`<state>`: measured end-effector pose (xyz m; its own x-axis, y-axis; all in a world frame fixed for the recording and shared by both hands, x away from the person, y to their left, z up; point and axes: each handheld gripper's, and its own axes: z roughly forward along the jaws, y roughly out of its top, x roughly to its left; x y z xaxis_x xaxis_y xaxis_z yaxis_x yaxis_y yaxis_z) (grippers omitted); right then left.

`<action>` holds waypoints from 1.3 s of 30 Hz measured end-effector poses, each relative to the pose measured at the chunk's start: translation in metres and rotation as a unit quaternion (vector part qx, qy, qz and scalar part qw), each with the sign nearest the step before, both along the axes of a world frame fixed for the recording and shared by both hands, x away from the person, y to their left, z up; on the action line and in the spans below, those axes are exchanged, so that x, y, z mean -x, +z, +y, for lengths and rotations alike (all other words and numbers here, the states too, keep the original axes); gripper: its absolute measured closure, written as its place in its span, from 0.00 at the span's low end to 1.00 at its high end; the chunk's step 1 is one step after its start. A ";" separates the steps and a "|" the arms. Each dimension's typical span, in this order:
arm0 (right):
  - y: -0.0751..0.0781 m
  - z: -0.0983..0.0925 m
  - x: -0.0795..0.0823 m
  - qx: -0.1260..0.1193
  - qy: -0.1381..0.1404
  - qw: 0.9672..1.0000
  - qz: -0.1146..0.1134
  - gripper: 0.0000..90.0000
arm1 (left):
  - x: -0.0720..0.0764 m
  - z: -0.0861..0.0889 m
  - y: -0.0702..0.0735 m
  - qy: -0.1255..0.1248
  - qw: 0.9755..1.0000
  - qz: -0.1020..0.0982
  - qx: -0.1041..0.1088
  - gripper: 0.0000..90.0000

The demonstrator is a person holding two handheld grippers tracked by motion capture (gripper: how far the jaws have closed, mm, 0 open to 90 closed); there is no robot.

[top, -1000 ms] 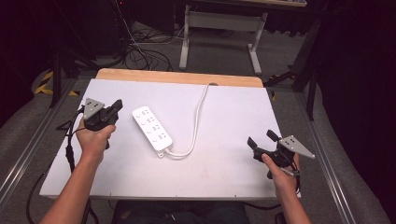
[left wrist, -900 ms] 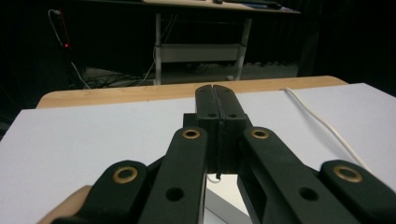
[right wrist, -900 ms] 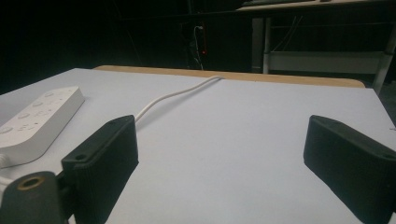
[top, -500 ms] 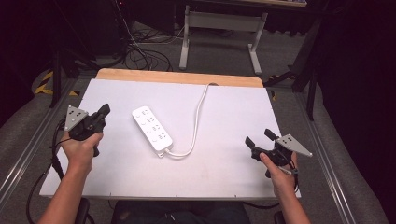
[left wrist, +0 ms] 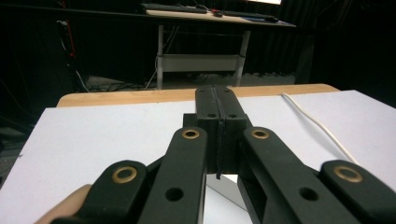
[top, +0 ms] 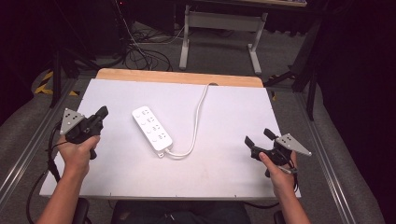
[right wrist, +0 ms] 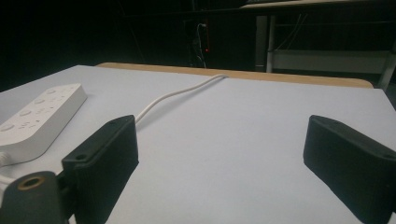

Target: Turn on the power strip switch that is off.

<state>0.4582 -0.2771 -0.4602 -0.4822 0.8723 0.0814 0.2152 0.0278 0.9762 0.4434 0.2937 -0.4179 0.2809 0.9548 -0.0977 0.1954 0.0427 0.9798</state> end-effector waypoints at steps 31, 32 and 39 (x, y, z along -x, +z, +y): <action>-0.002 0.001 -0.002 0.005 0.002 1.000 0.003 0.12 | -0.004 0.011 -0.002 -0.058 0.998 -0.006 0.010 0.44; -0.002 0.002 -0.002 0.004 0.002 1.000 0.002 0.12 | -0.004 0.011 -0.002 -0.058 0.998 -0.007 0.011 0.44; -0.001 0.001 -0.002 0.004 0.002 1.000 0.003 0.12 | -0.005 0.011 -0.001 -0.054 0.998 -0.001 0.016 0.36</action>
<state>0.4600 -0.2760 -0.4617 -0.4855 0.8708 0.0772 0.2207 0.0366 0.9747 0.4483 0.3052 -0.4185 0.3819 0.9155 -0.1265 0.1990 0.0522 0.9786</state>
